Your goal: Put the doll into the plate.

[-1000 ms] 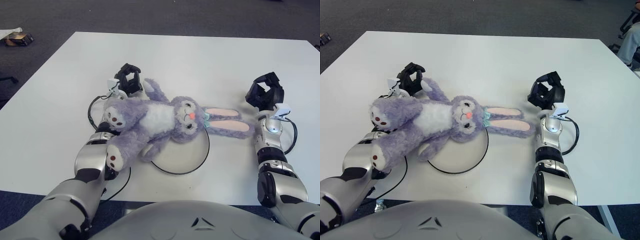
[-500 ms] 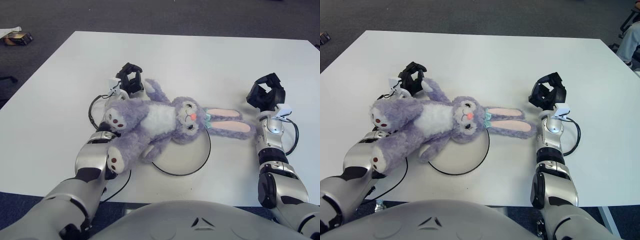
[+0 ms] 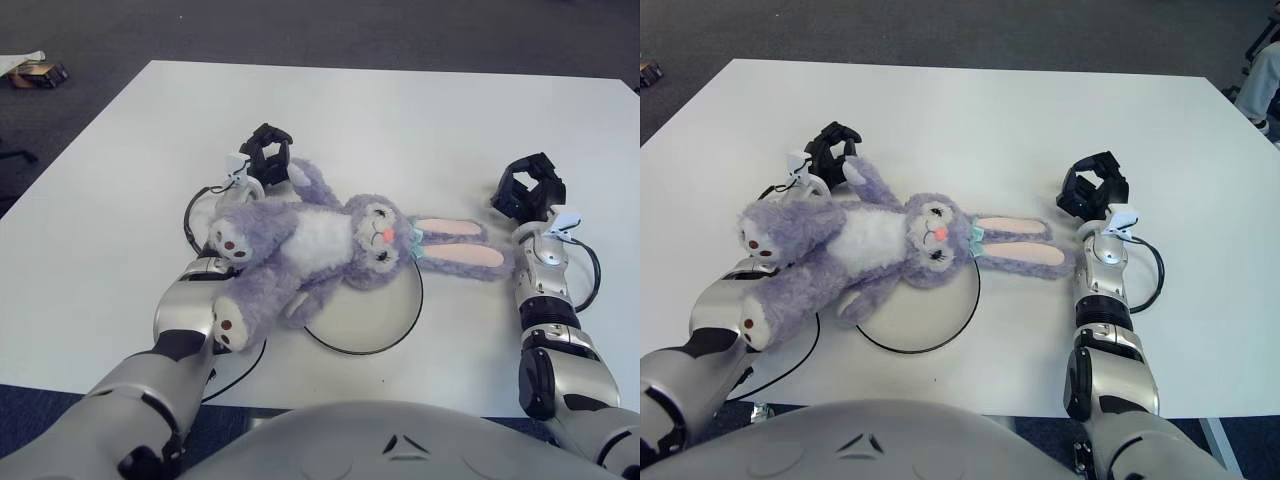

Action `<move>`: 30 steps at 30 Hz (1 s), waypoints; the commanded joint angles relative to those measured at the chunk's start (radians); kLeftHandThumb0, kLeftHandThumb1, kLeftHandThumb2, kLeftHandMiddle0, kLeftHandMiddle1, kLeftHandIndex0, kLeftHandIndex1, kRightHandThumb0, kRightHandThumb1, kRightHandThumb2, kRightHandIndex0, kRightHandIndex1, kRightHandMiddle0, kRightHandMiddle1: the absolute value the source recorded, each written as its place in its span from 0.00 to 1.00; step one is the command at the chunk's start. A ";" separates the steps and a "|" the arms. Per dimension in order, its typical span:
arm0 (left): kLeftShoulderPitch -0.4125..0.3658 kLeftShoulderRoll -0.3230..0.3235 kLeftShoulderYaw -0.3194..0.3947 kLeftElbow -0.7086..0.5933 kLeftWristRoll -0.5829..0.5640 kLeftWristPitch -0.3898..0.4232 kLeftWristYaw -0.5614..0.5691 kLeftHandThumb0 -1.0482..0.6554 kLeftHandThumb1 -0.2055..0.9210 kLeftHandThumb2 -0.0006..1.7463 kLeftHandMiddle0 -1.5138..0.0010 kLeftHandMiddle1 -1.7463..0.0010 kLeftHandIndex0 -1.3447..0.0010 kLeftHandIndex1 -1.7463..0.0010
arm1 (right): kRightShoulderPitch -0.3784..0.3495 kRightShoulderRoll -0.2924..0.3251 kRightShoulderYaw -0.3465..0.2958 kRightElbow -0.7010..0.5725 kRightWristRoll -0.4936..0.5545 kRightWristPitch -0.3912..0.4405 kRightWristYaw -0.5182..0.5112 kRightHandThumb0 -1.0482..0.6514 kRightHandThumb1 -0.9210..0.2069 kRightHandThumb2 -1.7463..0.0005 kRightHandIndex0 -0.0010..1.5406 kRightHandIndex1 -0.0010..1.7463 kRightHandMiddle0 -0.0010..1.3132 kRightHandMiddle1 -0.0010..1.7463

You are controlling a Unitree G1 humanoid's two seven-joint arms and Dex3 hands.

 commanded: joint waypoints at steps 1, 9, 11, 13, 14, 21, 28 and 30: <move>0.014 -0.015 -0.004 0.041 0.015 0.013 0.018 0.37 0.66 0.59 0.29 0.00 0.67 0.00 | 0.068 0.024 0.024 0.014 -0.005 0.132 0.011 0.35 0.44 0.32 0.68 1.00 0.40 1.00; 0.019 -0.020 0.006 0.043 0.007 -0.008 0.017 0.37 0.67 0.59 0.29 0.00 0.67 0.00 | 0.091 0.014 0.044 -0.090 -0.033 0.276 -0.017 0.36 0.42 0.34 0.68 1.00 0.39 1.00; 0.020 -0.021 0.006 0.043 0.006 -0.004 0.016 0.37 0.67 0.59 0.29 0.00 0.67 0.00 | 0.096 0.011 0.047 -0.103 -0.035 0.296 -0.021 0.36 0.42 0.34 0.68 1.00 0.39 1.00; 0.020 -0.021 0.006 0.042 0.006 0.003 0.015 0.37 0.66 0.59 0.28 0.00 0.67 0.00 | 0.100 0.009 0.049 -0.114 -0.035 0.312 -0.023 0.36 0.40 0.35 0.67 1.00 0.38 1.00; 0.022 -0.021 0.006 0.040 0.005 0.005 0.014 0.37 0.66 0.59 0.28 0.00 0.67 0.00 | 0.104 0.009 0.050 -0.121 -0.034 0.318 -0.024 0.36 0.40 0.35 0.67 1.00 0.38 1.00; 0.044 -0.015 -0.001 0.008 0.001 0.037 -0.015 0.37 0.65 0.60 0.29 0.00 0.67 0.00 | 0.182 0.028 0.059 -0.277 -0.019 0.382 -0.025 0.36 0.39 0.36 0.67 1.00 0.37 1.00; 0.084 -0.013 -0.003 -0.059 -0.010 0.055 -0.052 0.37 0.66 0.60 0.31 0.00 0.67 0.00 | 0.294 0.055 0.057 -0.508 0.003 0.463 -0.028 0.36 0.38 0.37 0.67 1.00 0.36 1.00; 0.098 -0.014 -0.006 -0.082 -0.010 0.060 -0.056 0.37 0.66 0.59 0.32 0.00 0.67 0.00 | 0.308 0.059 0.053 -0.534 0.006 0.475 -0.026 0.37 0.38 0.37 0.66 1.00 0.36 1.00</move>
